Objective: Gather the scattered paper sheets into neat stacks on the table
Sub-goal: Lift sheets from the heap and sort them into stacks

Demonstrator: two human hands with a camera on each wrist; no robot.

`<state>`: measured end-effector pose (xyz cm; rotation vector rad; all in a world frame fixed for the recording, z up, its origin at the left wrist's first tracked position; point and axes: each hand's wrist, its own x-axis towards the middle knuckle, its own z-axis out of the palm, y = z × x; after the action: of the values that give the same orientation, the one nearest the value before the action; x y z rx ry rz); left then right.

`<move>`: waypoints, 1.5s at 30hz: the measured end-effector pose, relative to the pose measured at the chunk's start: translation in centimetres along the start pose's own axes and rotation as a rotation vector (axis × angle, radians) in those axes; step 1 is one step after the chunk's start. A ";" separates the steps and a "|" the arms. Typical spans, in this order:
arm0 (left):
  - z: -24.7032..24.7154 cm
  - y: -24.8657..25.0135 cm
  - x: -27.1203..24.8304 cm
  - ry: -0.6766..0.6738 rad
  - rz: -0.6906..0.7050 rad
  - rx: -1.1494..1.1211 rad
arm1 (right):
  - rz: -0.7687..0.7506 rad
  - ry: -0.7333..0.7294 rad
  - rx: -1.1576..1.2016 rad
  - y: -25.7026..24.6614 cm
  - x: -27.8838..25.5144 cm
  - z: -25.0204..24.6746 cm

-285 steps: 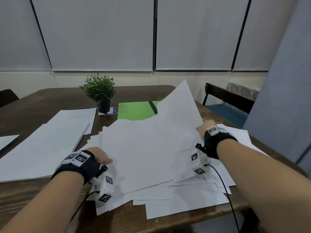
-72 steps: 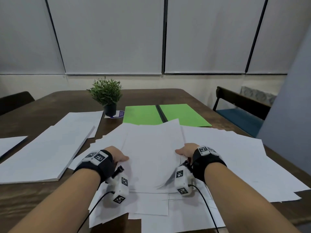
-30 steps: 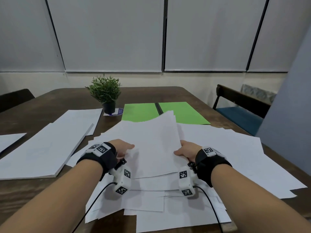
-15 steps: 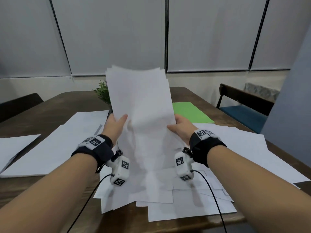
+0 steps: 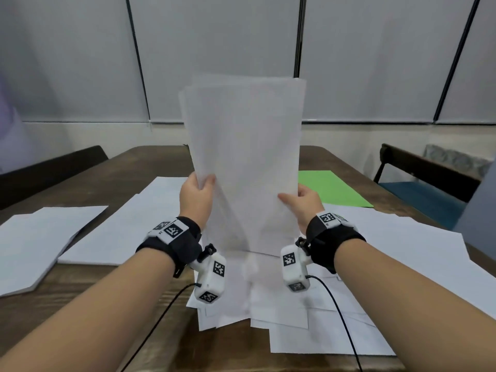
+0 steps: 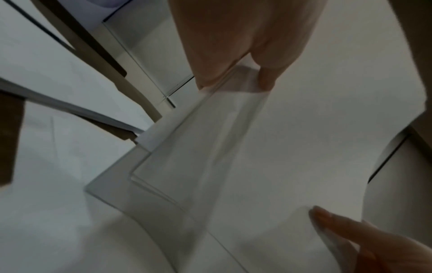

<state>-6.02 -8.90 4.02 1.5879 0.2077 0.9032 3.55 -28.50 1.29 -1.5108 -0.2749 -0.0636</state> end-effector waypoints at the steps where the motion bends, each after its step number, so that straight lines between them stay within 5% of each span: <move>1: -0.3 -0.1 -0.1 -0.014 0.001 -0.011 | -0.005 -0.009 -0.003 0.3 0.0 0.0; 11: -1.3 0.7 0.4 -0.179 0.042 -0.035 | 0.000 -0.072 0.091 -0.8 0.4 0.5; 23: -0.6 3.4 0.7 0.031 0.242 -0.095 | -0.060 -0.031 0.179 -2.7 -0.2 1.5; 33: -2.8 -2.7 -0.3 -0.064 -0.120 0.073 | 0.106 -0.207 -0.032 1.0 -1.0 3.1; 39: -2.8 -1.9 -0.1 -0.033 -0.015 0.027 | 0.032 -0.119 0.110 0.3 -0.7 4.0; 45: -3.0 -4.2 -1.3 -0.043 -0.104 0.025 | 0.121 -0.170 0.099 2.7 -1.8 4.6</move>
<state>-7.30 -6.35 -0.45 1.6033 0.2692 0.7882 1.75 -24.03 -1.54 -1.4332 -0.3176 0.1731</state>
